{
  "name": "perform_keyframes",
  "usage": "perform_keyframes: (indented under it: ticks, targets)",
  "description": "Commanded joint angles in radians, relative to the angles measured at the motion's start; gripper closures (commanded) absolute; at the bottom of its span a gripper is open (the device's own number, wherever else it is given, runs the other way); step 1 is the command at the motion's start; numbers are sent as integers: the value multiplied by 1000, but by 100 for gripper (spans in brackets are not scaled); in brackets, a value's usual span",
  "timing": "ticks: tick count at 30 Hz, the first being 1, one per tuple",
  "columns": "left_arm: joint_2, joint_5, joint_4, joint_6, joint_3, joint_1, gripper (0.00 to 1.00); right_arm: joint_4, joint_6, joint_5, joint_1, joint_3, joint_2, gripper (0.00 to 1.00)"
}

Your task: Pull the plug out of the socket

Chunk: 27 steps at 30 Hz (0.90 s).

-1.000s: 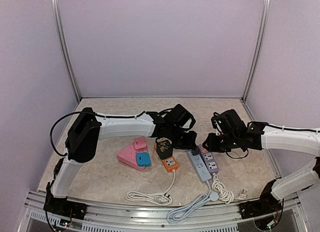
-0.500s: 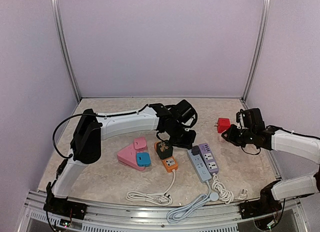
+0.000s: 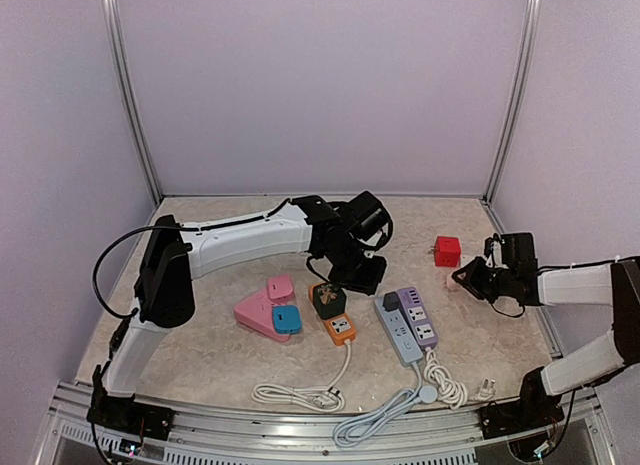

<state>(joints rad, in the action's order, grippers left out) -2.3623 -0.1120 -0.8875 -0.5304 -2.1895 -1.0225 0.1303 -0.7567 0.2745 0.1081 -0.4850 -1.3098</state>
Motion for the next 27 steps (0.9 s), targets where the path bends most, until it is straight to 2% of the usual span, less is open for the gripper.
perform_keyframes:
  ticks: [1,3,11,17,27]
  targets:
    - [77,32,-30,9,44,-5,97,97,10,38,-14,21,-50,90]
    - [86,36,-29,8,60,-4,96,112,7,38,-16,24,-68,88]
    - [120,44,-11,0,109,-3,96,95,27,22,-19,22,-104,69]
    - [125,42,4,-5,124,-4,96,16,61,-21,-23,16,-83,49]
    - [146,45,22,-12,168,-2,96,-150,135,-120,-24,-24,13,34]
